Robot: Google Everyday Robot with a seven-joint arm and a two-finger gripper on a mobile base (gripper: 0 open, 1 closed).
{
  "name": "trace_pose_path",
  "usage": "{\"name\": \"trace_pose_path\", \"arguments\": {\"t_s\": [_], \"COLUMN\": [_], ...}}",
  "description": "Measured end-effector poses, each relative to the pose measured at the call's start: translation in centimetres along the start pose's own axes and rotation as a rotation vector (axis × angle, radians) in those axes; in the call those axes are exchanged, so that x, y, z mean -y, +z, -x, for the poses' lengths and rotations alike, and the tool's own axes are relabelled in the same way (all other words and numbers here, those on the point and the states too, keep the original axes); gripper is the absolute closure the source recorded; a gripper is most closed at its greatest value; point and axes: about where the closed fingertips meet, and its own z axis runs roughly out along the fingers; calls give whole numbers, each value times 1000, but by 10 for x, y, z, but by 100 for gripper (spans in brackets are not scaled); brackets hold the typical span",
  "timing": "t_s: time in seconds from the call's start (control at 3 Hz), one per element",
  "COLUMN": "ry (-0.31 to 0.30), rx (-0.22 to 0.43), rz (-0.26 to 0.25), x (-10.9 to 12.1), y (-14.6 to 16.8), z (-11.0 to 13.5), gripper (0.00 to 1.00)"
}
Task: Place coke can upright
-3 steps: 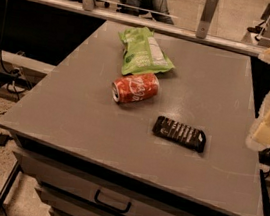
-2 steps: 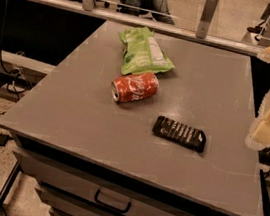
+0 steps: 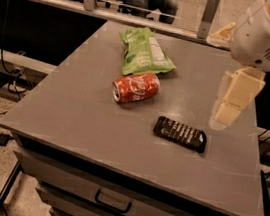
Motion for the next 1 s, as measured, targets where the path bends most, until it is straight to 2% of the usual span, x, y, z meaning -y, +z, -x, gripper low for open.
{"name": "trace_pose_path", "arguments": {"t_s": [0.33,0.67,1.0], "ry": [-173,-259,-261], "rx": [41,42,5], "rz": [77,133,183], "x": [20,34,45], "y": [43,79,114], "z": [70,111,129], "gripper": [0,0,0]}}
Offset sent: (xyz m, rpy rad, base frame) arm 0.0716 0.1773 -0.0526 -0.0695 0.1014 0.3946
